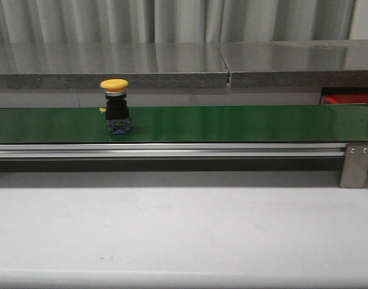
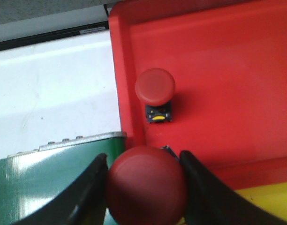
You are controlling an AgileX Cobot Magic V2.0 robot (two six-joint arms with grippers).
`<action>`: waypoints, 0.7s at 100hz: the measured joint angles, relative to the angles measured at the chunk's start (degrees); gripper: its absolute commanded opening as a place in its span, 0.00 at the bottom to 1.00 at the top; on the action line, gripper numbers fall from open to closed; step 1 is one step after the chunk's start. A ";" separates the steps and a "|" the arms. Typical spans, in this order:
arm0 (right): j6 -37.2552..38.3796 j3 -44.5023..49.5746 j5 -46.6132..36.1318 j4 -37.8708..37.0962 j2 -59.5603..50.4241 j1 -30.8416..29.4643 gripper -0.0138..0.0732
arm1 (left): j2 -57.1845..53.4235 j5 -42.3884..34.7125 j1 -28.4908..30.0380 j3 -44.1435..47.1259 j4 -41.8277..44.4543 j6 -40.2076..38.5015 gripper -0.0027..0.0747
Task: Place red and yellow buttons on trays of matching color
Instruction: 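Carry the red button into the red tray and open the right gripper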
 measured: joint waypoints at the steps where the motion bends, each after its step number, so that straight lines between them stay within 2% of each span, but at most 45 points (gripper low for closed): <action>1: 0.00 -0.18 0.03 0.13 0.24 0.00 0.27 | 0.00 0.00 0.00 0.00 0.00 0.00 0.01; 32: -0.13 -3.70 -2.40 3.08 8.66 -0.21 0.27 | 0.00 0.00 0.00 0.00 0.00 0.00 0.01; 70: -0.13 -3.91 -5.55 4.55 12.76 -1.04 0.27 | 0.00 0.00 0.00 0.00 0.00 0.00 0.01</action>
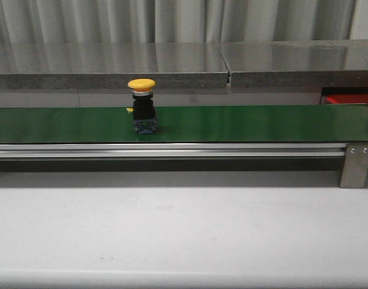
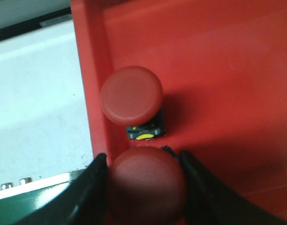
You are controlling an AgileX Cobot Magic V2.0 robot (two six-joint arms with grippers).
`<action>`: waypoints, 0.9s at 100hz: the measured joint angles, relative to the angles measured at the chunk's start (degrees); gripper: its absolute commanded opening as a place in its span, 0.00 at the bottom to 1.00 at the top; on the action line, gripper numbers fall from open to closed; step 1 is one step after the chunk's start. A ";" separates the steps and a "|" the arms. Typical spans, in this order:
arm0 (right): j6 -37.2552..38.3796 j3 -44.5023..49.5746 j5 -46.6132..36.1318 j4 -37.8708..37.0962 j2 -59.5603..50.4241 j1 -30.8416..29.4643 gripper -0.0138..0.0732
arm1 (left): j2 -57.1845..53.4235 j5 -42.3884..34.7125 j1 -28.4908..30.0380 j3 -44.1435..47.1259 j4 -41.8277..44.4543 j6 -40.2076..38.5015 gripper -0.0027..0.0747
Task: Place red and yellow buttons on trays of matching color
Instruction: 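Carry the red button into the red tray and open the right gripper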
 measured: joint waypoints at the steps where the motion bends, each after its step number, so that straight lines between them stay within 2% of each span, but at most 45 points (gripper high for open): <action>1: 0.00 0.00 0.00 0.00 0.16 0.00 0.27 | 0.00 0.00 0.00 0.00 0.00 0.00 0.01; 10: 0.12 0.00 0.00 0.14 0.71 -0.09 0.35 | 0.00 0.00 0.00 0.00 0.00 0.00 0.01; 25: 0.12 0.00 -0.46 0.37 0.75 -0.09 0.67 | 0.00 0.00 0.00 0.00 0.00 0.00 0.01; 34: 0.12 0.00 -0.89 0.59 0.75 -0.09 0.77 | 0.00 0.00 0.00 0.00 0.00 0.00 0.01; 65: -0.03 0.00 -0.89 0.69 0.02 -0.09 0.78 | 0.00 0.00 0.00 0.00 0.00 0.00 0.01; 90: -0.88 0.00 3.98 -2.30 -5.20 -0.09 0.78 | 0.00 0.00 0.00 0.00 0.00 0.00 0.01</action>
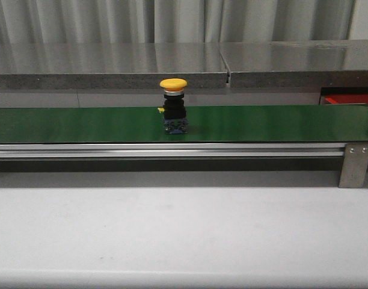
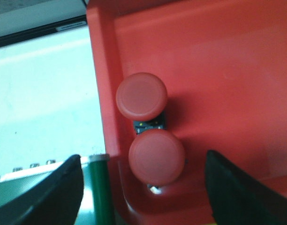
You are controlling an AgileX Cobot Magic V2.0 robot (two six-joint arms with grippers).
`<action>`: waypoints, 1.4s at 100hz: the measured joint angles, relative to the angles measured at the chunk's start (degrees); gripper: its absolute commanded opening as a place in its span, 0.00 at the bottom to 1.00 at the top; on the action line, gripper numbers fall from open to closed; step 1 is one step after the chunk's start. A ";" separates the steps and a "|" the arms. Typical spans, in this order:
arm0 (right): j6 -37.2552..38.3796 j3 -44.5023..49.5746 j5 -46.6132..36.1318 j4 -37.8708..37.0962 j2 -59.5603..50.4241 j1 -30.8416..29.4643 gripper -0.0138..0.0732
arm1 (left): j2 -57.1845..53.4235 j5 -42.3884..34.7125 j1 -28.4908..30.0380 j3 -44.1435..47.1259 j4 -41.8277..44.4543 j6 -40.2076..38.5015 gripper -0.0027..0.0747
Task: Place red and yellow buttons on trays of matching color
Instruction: 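Carry the red button into the red tray and open the right gripper, then lower the right gripper onto the yellow button on the belt, grasp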
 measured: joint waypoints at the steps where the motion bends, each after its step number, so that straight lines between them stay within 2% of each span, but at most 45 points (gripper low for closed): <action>1: 0.00 0.00 0.38 -0.30 -0.19 0.00 0.78 | 0.00 0.00 0.00 0.00 0.00 0.00 0.01; 34: -0.09 0.00 10.17 -8.44 -10.46 5.16 0.78 | 0.00 0.00 0.00 0.00 0.00 0.00 0.01; 61: -0.09 0.00 18.05 -10.71 -16.12 10.96 0.78 | 0.00 0.00 0.00 0.00 0.00 0.00 0.01; 92: 0.11 0.00 25.61 -10.79 -17.65 18.01 0.78 | 0.00 0.00 0.00 0.00 0.00 0.00 0.01; 140: 0.11 0.00 28.12 -10.93 -17.65 26.22 0.78 | 0.00 0.00 0.00 0.00 0.00 0.00 0.01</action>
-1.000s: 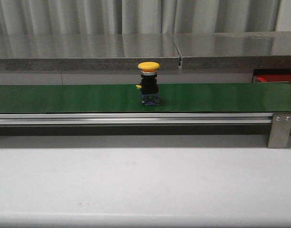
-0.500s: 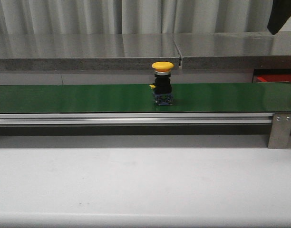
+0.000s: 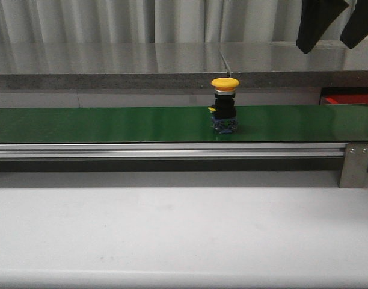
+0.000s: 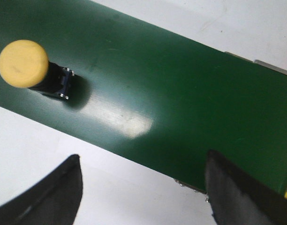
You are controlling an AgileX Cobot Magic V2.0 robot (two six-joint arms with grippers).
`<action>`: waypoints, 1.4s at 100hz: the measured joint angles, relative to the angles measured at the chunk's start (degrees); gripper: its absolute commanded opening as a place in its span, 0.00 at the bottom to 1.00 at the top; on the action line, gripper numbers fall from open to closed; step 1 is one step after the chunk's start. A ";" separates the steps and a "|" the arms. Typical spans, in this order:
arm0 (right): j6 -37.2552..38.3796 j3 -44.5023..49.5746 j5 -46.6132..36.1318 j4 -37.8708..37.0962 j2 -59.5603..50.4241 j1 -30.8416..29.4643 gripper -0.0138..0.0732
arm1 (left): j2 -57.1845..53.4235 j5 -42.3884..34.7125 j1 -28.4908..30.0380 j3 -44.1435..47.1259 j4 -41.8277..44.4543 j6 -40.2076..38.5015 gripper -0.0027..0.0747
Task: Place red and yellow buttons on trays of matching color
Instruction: 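Lower the right gripper onto the yellow button on the belt, grasp, then carry the yellow button into the yellow tray and open the right gripper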
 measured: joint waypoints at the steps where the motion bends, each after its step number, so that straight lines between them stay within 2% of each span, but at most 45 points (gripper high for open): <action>1: 0.00 0.00 0.00 0.00 0.00 0.15 0.78 | 0.00 0.00 0.00 0.00 0.00 0.00 0.01; 33: -0.33 0.00 0.07 -0.12 0.11 1.77 0.78 | 0.00 0.00 0.00 0.00 0.00 0.00 0.01; 56: -4.07 0.00 -0.31 1.43 4.56 3.71 0.78 | 0.00 0.00 0.00 0.00 0.00 0.00 0.01; 103: -5.70 0.00 -7.56 4.20 10.92 4.47 0.78 | 0.00 0.00 0.00 0.00 0.00 0.00 0.01; 111: -5.70 0.00 -9.53 4.42 11.98 4.47 0.74 | 0.00 0.00 0.00 0.00 0.00 0.00 0.01; 120: -5.77 0.00 -11.01 4.51 12.72 4.47 0.65 | 0.00 0.00 0.00 0.00 0.00 0.00 0.01; 135: -5.97 0.00 -12.13 4.63 12.93 4.47 0.41 | 0.00 0.00 0.00 0.00 0.00 0.00 0.01; 140: -5.97 0.00 -12.25 4.63 12.93 4.47 0.36 | 0.00 0.00 0.00 0.00 0.00 0.00 0.01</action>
